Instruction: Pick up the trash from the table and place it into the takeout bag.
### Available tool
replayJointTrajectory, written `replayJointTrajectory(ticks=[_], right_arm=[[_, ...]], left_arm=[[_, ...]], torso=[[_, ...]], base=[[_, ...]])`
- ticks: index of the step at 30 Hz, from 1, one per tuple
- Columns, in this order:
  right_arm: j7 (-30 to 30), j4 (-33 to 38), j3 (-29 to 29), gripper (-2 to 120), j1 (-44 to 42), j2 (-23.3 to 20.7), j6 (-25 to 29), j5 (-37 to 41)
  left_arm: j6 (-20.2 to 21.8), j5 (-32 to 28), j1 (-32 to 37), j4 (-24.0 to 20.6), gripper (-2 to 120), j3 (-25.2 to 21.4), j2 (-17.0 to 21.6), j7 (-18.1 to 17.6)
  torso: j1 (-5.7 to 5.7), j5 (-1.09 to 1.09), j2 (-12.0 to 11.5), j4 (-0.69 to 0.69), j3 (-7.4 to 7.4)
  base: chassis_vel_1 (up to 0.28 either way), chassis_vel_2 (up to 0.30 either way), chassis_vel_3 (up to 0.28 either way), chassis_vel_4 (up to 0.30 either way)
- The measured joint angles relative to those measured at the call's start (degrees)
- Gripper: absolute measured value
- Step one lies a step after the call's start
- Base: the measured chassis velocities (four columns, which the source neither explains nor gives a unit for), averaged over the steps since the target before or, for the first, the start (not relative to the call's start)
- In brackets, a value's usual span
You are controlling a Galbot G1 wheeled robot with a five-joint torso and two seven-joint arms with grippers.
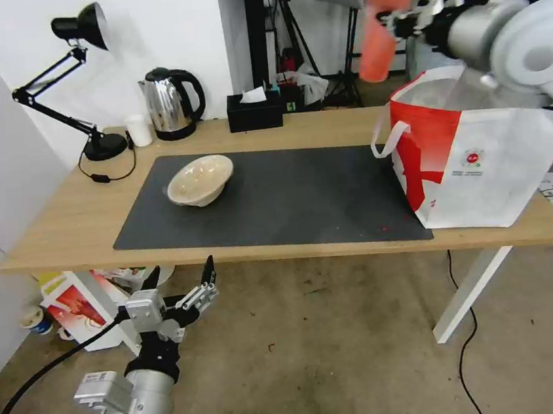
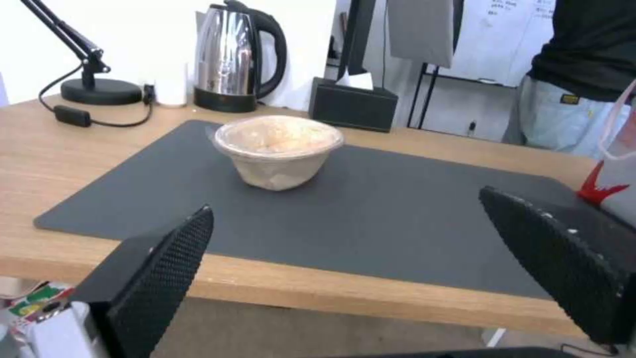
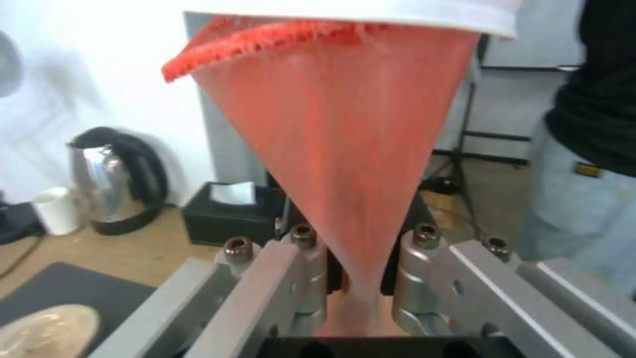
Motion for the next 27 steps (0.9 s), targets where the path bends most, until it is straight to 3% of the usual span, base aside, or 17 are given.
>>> replayJointTrajectory(ticks=[11, 27], right_arm=[[-0.8, -2.11, 4.06, 6, -5.24, -6.08, 0.09, -0.01], [-1.21, -4.85, 5.18, 6, -8.8, -8.92, 0.59, -1.71]], left_arm=[[-0.03, -0.56, 0.02, 0.23, 100, 0.09, 0.85, 0.0], [-0.03, -1.5, -0.45, 0.43, 100, 0.22, 1.56, 0.03]], torso=[[0.0, 0.0, 0.0, 0.0, 0.0], [0.0, -0.01, 0.0, 0.0, 0.0]], base=[[0.0, 0.0, 0.0, 0.0], [0.0, 0.0, 0.0, 0.0]])
